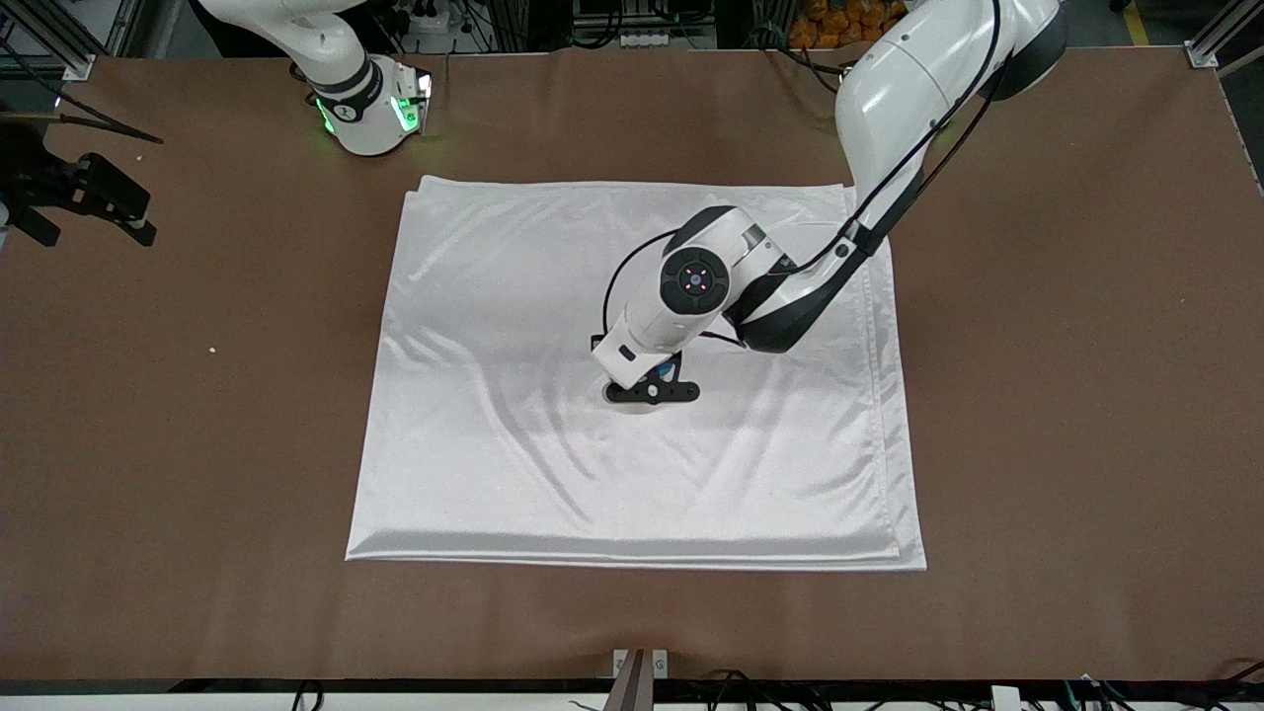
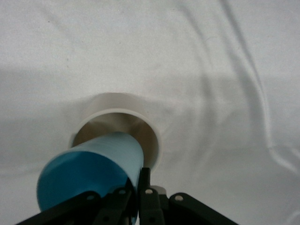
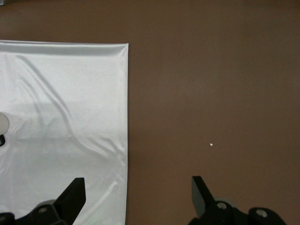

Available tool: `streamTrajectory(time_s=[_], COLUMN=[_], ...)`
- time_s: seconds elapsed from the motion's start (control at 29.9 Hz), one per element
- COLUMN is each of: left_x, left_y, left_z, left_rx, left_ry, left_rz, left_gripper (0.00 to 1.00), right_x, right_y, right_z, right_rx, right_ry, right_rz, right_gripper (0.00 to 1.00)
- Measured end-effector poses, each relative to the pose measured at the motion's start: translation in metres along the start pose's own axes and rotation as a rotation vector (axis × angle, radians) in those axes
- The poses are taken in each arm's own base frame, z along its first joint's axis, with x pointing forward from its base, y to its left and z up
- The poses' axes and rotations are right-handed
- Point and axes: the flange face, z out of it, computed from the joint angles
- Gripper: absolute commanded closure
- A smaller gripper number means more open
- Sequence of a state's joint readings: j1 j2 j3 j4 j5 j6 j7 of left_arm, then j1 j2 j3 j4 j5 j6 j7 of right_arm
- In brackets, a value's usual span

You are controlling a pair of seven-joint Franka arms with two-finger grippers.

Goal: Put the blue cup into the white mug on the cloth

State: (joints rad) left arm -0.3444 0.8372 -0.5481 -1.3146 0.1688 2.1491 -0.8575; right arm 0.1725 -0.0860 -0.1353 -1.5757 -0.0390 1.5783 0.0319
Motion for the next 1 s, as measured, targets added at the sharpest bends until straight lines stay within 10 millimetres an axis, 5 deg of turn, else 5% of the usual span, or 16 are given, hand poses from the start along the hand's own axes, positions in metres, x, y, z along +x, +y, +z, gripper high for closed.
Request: streamTrajectory(time_s=[0.07,0.57,0.74,1.0], left_x=[0.000,0.003,0.003,-0.008], left_y=[0.000,-0.001,-0.009,-0.029], left_z=[0.000,-0.023,-0.065,-0.157], left_rx=[0.000,0.012,0.069,0.161], left_ry=[0.000,0.009,0.017,0.076], left_rz=[-0.001,-0.007,-0.015,-0.040], left_gripper=[0.66,0.27,0.00,0.00], right_x=[0.001,0.009,0.010,0.012], right_y=[0.002,0.007,0.005,-0.002], right_z=[0.002,0.021,0.024,0.030], right_rx=[-0.001,-0.006,0.015,0.061], right_ry=[-0.005,-0.044,-0.050,-0.066], right_rz=[0.002,-0.020,-0.020,-0.024], right_gripper=[0.00,0.00,0.00,0.00])
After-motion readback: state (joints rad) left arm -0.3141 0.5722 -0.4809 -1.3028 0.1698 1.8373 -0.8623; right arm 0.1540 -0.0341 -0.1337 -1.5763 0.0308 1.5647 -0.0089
